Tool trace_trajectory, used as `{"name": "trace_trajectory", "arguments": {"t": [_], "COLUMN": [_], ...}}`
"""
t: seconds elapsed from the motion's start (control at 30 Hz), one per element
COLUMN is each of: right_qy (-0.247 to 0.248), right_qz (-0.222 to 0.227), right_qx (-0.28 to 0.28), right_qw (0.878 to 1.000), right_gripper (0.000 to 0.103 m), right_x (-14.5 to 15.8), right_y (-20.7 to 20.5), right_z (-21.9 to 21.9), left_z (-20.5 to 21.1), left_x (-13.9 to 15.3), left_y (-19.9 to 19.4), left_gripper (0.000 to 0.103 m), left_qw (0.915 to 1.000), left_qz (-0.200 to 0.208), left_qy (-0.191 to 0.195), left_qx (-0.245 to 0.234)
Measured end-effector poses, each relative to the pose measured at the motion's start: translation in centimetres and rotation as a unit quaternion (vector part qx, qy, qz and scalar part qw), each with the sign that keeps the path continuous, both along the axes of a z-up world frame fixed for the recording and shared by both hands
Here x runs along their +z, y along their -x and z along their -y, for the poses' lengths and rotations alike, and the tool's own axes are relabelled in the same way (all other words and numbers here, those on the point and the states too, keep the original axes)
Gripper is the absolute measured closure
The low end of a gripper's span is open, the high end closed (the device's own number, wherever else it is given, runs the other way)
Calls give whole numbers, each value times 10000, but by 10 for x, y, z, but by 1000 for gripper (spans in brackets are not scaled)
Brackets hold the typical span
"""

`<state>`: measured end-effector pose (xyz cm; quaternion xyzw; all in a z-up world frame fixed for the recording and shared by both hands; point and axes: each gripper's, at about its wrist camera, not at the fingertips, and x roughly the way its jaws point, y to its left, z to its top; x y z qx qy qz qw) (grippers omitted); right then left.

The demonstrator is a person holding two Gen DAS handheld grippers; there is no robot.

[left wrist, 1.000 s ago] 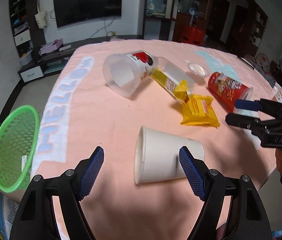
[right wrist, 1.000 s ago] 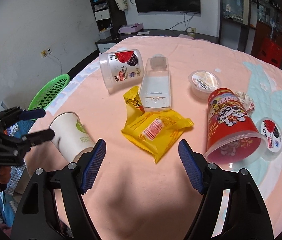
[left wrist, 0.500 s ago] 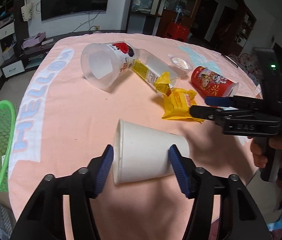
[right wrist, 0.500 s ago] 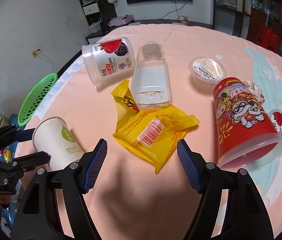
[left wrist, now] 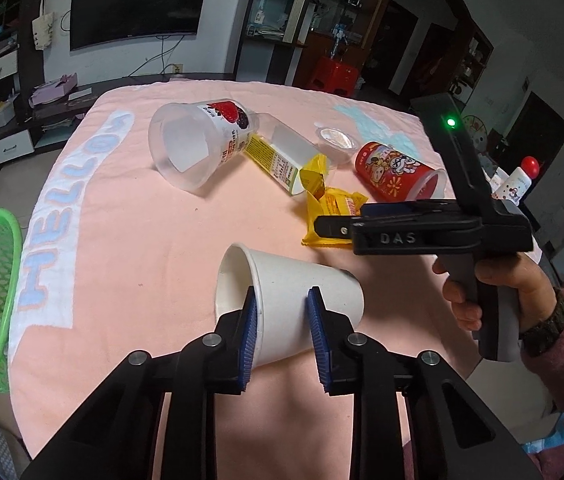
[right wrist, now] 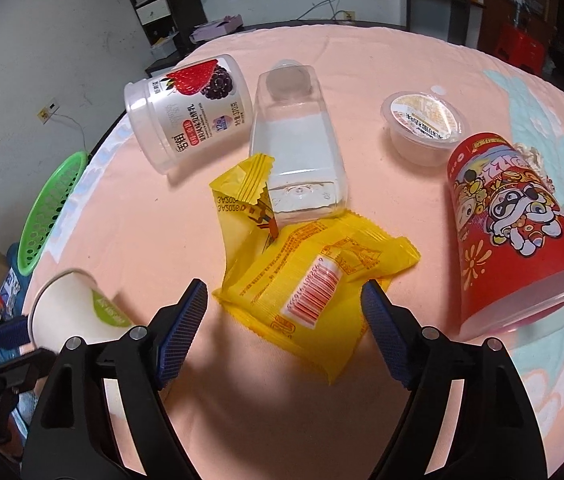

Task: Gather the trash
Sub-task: 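Grasp the white paper cup rim with the left gripper while the right gripper approaches the yellow wrapper, then close the right gripper on the yellow snack wrapper while the left gripper holds the cup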

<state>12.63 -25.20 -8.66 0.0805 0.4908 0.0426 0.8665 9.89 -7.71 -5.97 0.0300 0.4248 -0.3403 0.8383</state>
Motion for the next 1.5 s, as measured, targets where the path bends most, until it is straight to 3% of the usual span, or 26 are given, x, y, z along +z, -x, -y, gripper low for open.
{"name": "trace_trajectory", "arguments": {"t": [0.27, 0.6, 0.7, 0.83, 1.0, 1.4, 1.5], "right_qy": [174, 167, 211, 131, 84, 147, 150], "right_qz": [-105, 15, 86, 170, 271, 180, 183], "right_qx": [-166, -18, 65, 117, 149, 277, 314], "right_qw": [9997, 9999, 9997, 9997, 9995, 9993, 9992], "right_gripper": [31, 54, 58, 65, 75, 77, 71], "right_x": [-3, 5, 8, 13, 20, 16, 16], "right_y": [-5, 4, 9, 16, 26, 34, 31], "right_z": [0, 4, 3, 5, 7, 4, 0], "left_z": [-3, 1, 1, 2, -6, -32, -37], "left_x": [2, -7, -6, -2, -1, 13, 18], "left_y": [10, 9, 10, 14, 14, 12, 12], "left_gripper": [83, 77, 81, 100, 100, 100, 100], "left_qw": [9999, 9997, 9996, 9997, 9999, 9993, 9989], "left_qz": [-12, -167, -140, -37, 9, 170, 230], "left_qy": [35, 30, 86, 102, 107, 199, 240], "left_qx": [-115, -169, -208, -217, -76, 276, 330]}}
